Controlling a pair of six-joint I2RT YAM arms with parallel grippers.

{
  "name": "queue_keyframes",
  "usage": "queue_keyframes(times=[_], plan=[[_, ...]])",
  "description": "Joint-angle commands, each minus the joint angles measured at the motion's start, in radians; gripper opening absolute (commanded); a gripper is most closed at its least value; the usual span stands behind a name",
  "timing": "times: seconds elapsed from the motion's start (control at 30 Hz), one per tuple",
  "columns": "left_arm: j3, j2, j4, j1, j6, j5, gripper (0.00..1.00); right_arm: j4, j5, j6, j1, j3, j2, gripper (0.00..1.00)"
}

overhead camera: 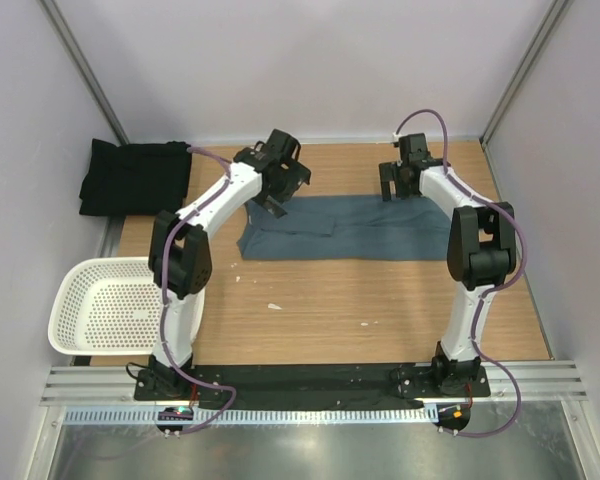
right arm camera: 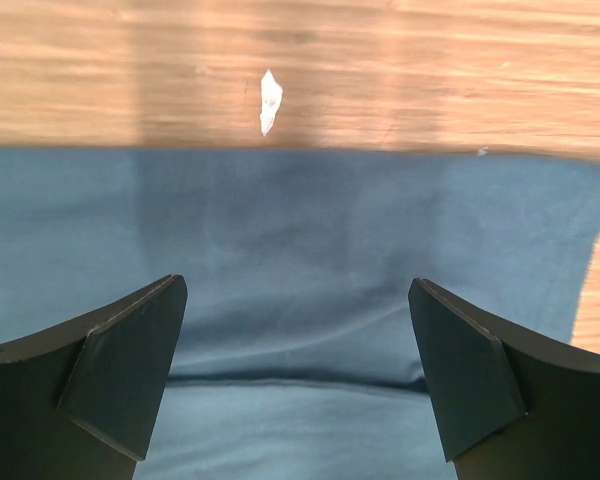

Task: Fold and stack the t-shirts
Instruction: Fold the tshirt

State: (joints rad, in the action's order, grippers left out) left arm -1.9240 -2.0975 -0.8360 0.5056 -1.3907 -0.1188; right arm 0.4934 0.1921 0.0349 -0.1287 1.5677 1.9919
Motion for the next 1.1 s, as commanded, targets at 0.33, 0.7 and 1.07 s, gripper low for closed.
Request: queue_keyframes(times=[0.33, 0.7, 1.07], plan=[[0.080, -0.159, -0.049, 0.057, -0.194, -0.091, 1.00, -0.200, -0.086, -0.021, 0.009, -0.172, 0.035, 1.00], [-0.162, -0.340, -0.118, 0.031, 0.065, -0.254, 1.00, -0.173, -0.043, -0.145, 0.011, -0.316, -0.044, 1.00], [-0.386, -0.521, 0.061, -0.016, 0.432, -0.107, 1.00, -0.083, -0.119, -0.320, -0.123, -0.575, -0.277, 1.00]])
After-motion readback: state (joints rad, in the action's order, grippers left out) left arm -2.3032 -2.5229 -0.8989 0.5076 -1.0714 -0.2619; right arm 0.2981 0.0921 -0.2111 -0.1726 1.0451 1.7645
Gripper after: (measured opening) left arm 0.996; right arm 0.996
